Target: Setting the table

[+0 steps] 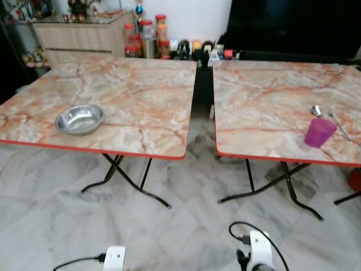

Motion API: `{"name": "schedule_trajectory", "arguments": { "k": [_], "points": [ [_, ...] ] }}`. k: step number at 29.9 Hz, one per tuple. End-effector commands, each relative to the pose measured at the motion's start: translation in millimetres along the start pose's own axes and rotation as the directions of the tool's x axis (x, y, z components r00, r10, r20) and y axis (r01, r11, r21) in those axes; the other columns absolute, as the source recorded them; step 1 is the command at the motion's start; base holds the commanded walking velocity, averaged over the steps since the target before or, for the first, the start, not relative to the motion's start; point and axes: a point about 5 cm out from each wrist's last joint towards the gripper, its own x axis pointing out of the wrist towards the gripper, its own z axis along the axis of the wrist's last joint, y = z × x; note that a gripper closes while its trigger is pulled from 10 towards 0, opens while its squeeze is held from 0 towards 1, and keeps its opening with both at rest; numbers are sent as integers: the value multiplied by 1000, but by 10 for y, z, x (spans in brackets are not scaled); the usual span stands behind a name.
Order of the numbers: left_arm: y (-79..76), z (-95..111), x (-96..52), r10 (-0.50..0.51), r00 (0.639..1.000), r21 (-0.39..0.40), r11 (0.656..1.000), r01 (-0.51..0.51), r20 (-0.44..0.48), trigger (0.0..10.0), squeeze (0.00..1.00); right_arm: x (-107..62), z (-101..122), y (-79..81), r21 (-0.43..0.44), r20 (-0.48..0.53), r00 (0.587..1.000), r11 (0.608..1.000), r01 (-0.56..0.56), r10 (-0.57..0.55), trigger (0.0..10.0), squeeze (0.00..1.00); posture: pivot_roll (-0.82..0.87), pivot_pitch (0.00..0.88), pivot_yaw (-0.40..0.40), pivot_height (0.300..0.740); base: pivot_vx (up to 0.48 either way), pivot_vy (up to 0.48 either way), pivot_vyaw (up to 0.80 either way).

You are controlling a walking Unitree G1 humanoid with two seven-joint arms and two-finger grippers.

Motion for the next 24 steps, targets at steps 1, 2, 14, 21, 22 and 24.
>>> {"name": "schedule_trajectory", "arguments": {
  "k": [1, 2, 14, 21, 22, 24],
  "points": [
    [11, -22, -3, 3, 1000, 16, 1000, -3, -15, 10000, 0, 2, 9, 5, -32, -3, 1000, 999, -11, 11, 10000, 0, 26, 0, -23, 732, 285, 0, 0],
    [10, -24, -3, 3, 1000, 16, 1000, -3, -16, 10000, 0, 1, 0, 4, -52, -9, 1000, 999, -14, 13, 10000, 0, 26, 0, -23, 732, 289, 0, 0],
    [-9, -51, -9, 9, 1000, -1, 1000, -9, -12, 10000, 0, -5, -37, -6, -34, -15, 1000, 999, 2, -2, 10000, 0, 21, 0, -24, 732, 288, 0, 0],
    [0, -44, -8, 22, 1000, -18, 1000, -22, -11, 10000, 0, 2, 5, 22, -49, -1, 1000, 999, -9, 9, 10000, 0, 21, 0, -25, 732, 286, 0, 0],
    [0, -41, -8, 23, 1000, -19, 1000, -23, -10, 10000, 0, 3, 13, 24, -52, 1, 1000, 999, -12, 12, 10000, 0, 19, 0, -26, 732, 251, 0, 0],
    [0, -36, -6, 23, 1000, -18, 1000, -23, -10, 10000, 0, 4, 20, 24, -54, 3, 1000, 998, -14, 14, 10000, 0, 19, 0, -26, 732, 251, 0, 0]
  ]
}}
